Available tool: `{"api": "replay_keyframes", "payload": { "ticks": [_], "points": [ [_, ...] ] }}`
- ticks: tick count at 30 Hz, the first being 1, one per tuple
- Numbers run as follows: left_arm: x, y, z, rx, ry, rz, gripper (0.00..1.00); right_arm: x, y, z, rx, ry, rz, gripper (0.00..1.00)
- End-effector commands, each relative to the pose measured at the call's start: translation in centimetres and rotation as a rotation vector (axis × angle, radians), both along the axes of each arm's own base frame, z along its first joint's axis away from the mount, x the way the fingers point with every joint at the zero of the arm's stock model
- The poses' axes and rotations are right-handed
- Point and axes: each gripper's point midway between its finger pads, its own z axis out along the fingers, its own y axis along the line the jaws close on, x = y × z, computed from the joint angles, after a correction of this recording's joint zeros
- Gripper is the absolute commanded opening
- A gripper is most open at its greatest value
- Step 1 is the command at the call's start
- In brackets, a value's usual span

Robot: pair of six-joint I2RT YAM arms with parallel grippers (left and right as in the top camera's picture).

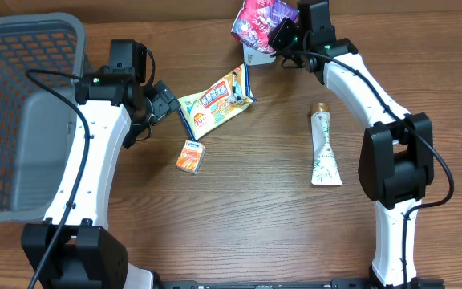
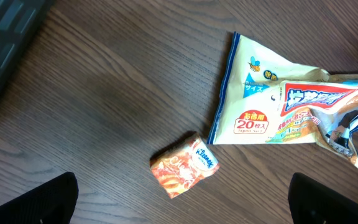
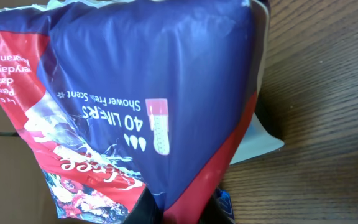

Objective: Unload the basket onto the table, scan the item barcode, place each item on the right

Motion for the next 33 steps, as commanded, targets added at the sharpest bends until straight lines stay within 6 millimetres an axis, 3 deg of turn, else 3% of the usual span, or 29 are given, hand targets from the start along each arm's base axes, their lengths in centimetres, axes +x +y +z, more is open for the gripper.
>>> {"api": "replay_keyframes", "payload": {
  "ticks": [1,5,7,9,10,13,14,15,18,19,21,22,24,27,33],
  "points": [
    [0.3,0.4,0.9,0.02,-0.027,-0.009,1.0,0.5,0.0,2.0,0.009,-0.041,-0.014,0.04],
    [0.3,0.4,0.9,0.02,-0.027,-0.01,1.0,0.5,-1.5,3.3,-0.012,-0.02,-0.029,0.04],
    [0.3,0.4,0.9,0.02,-0.027,-0.009,1.0,0.9,-3.8,5.5,-0.025,-0.027,-0.054,0.04],
    [0.3,0.4,0.9,0.02,-0.027,-0.009,1.0,1.0,-7.4,8.5,-0.024,-0.03,-0.112,0.04],
    [0.3,0.4,0.9,0.02,-0.027,-0.009,1.0,0.9,-11.0,10.7,-0.025,-0.028,-0.169,0.04],
    [0.3,0.4,0.9,0.02,-0.027,-0.009,1.0,-0.4,-18.8,12.6,-0.034,0.022,-0.298,0.04],
    [0.3,0.4,0.9,0.02,-0.027,-0.009,1.0,-1.1,-22.1,12.4,-0.037,0.062,-0.353,0.04],
    [0.3,0.4,0.9,0.02,-0.027,-0.009,1.0,-2.4,-26.3,11.3,-0.042,0.129,-0.43,0.04],
    [0.3,0.4,0.9,0.02,-0.027,-0.009,1.0,-6.7,-36.0,8.0,-0.103,0.292,-0.648,0.04],
    [0.3,0.4,0.9,0.02,-0.027,-0.009,1.0,-9.6,-41.0,6.3,-0.156,0.374,-0.773,0.04],
    [0.3,0.4,0.9,0.02,-0.027,-0.009,1.0,-12.5,-45.0,4.9,-0.206,0.446,-0.88,0.04],
    [0.3,0.4,0.9,0.02,-0.027,-0.009,1.0,-14.8,-48.0,3.7,-0.231,0.498,-0.955,0.04],
    [0.3,0.4,0.9,0.02,-0.027,-0.009,1.0,-18.0,-51.6,1.9,-0.232,0.559,-1.034,0.04],
    [0.3,0.4,0.9,0.02,-0.027,-0.009,1.0,-20.7,-55.0,-0.3,-0.253,0.586,-1.048,0.04],
    [0.3,0.4,0.9,0.02,-0.027,-0.009,1.0,-23.2,-59.7,-1.4,-0.346,0.551,-1.009,0.04]
  ]
}}
